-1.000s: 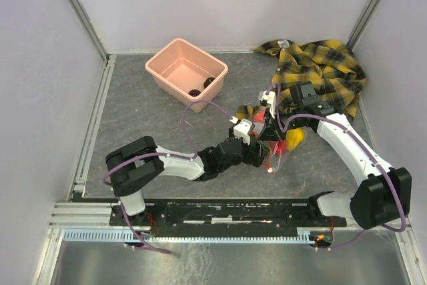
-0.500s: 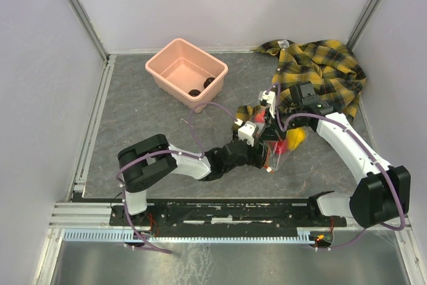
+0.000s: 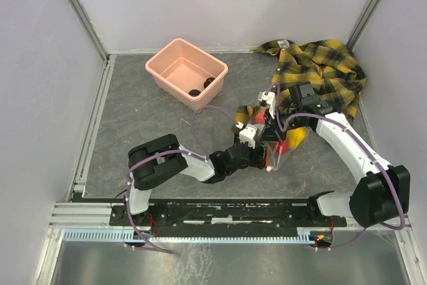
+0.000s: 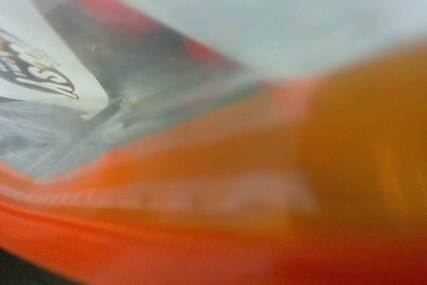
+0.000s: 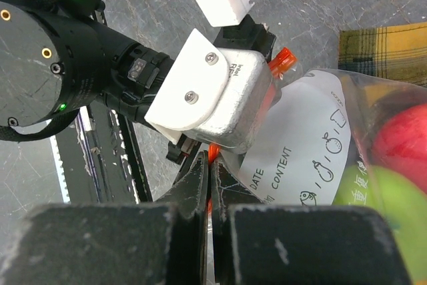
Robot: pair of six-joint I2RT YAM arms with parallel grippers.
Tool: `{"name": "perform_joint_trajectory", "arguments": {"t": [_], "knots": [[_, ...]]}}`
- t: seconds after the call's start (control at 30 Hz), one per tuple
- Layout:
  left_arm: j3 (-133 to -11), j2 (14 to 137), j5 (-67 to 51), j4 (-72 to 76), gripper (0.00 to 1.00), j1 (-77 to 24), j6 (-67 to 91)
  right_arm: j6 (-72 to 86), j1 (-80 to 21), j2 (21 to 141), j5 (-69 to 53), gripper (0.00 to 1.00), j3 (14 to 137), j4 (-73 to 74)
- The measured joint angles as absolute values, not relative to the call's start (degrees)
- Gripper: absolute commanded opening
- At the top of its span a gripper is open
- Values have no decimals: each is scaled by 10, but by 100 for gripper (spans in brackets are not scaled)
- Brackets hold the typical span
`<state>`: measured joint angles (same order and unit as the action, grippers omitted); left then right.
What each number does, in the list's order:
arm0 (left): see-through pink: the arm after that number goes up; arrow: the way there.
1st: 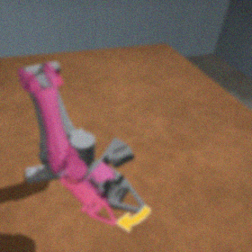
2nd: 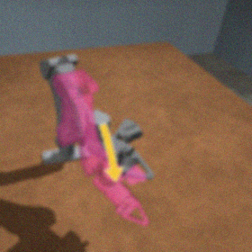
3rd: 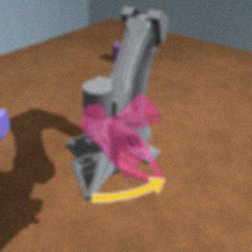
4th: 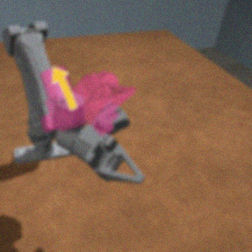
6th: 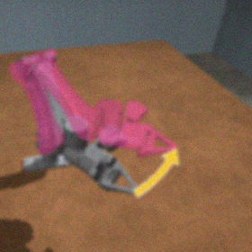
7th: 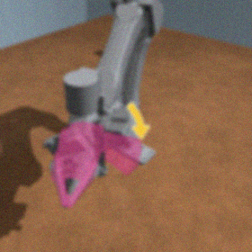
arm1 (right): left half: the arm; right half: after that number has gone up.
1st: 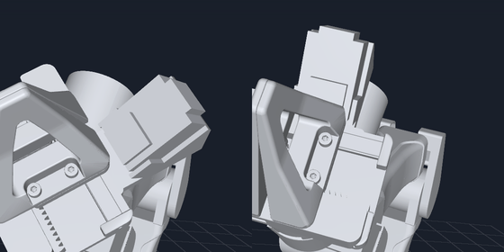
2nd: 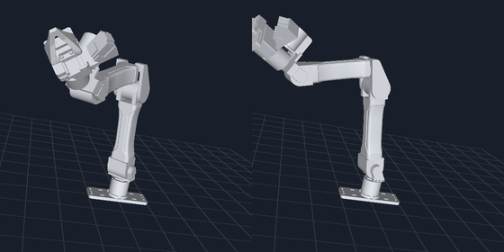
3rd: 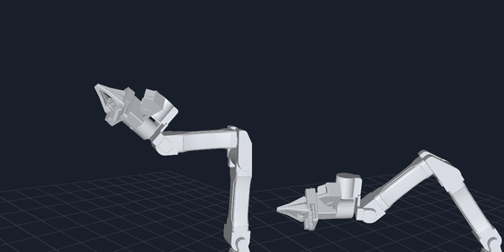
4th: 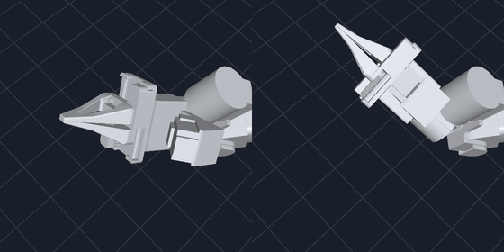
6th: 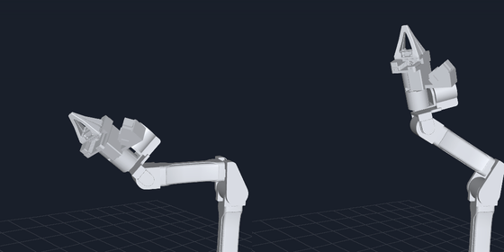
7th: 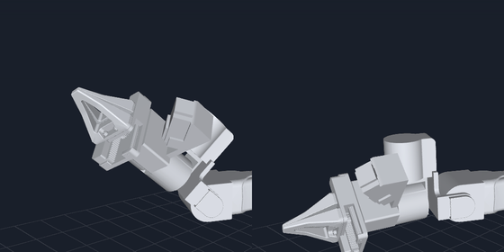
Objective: Open the zip-top bag and remove the fake food
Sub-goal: Pick up the fake fruit from the zipper food storage bag.
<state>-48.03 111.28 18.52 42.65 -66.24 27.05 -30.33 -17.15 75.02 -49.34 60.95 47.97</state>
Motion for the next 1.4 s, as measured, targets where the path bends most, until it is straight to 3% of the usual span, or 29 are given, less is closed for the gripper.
{"name": "perform_joint_trajectory", "arguments": {"t": [0.03, 0.17, 0.43, 1.03, 1.4], "knots": [[-481, 1115, 192, 430, 84, -665, 270, -303, -171, 750, -493, 2, 609, 481], [-481, 1121, 210, 441, 61, -670, 269, -303, -171, 751, -493, 2, 609, 483], [-469, 1116, 213, 451, 45, -670, 250, -303, -171, 751, -493, 2, 609, 483], [-267, 841, 114, 456, 38, -670, 228, -304, -171, 751, -493, 2, 609, 483], [-220, 742, 106, 418, 38, -670, 230, -310, -171, 755, -493, 2, 609, 484]]}}
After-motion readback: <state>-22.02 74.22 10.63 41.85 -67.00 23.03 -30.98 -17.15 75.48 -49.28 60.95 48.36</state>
